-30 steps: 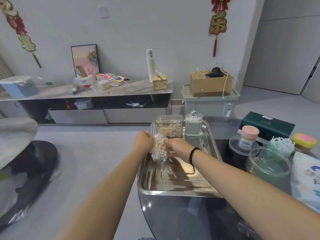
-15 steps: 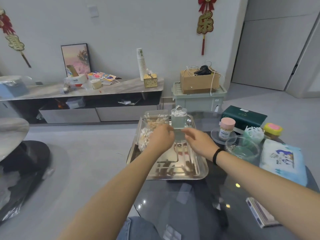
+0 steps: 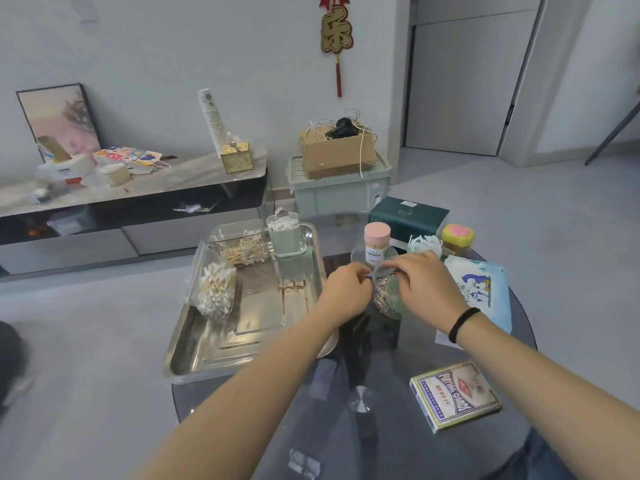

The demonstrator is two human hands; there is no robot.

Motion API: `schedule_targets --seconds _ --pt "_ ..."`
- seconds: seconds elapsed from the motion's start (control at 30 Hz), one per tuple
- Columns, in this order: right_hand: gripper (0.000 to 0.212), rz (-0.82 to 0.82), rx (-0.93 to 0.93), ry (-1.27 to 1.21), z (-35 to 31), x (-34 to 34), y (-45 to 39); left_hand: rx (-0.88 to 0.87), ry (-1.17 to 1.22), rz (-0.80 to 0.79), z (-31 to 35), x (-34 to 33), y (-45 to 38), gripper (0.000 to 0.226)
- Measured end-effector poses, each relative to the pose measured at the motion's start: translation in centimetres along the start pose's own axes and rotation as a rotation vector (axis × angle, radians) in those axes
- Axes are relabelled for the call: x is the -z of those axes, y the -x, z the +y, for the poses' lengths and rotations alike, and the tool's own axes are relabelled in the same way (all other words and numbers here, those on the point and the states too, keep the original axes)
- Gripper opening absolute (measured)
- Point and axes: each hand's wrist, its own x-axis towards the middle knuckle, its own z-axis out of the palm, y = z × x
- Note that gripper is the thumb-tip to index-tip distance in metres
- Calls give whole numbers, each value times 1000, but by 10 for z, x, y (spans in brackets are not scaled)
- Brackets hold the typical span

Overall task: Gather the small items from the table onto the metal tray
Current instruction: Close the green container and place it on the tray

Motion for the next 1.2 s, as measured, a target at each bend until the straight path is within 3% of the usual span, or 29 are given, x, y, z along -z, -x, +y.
schedule_targets --seconds 0.13,0.23,0.47,0.63,0.9,0.97,1.13,1.2 --pt "36 -2 -128 139 11 1 2 -5 52 -58 3 -12 -10 37" --pt "32 -62 -200 33 11 -3 2 -5 83 -54 2 -16 -16 33" --pt "36 -124 -156 -208 6 1 -7 85 46 23 -10 2 -30 24" --pt "27 -177 -204 -271 14 4 -15 9 -169 2 -6 8 -39 10" --pt "20 -175 -218 -312 18 2 -18 -62 -653 -12 4 -8 -40 37" --pt "20 -178 -213 -331 19 2 -18 -40 -613 13 1 -9 -40 33" --pt "27 -166 -194 -368 21 8 -21 -8 -215 49 6 12 -45 24" --pt "31 -169 -250 -527 21 12 -24 -22 -124 62 14 22 -47 24"
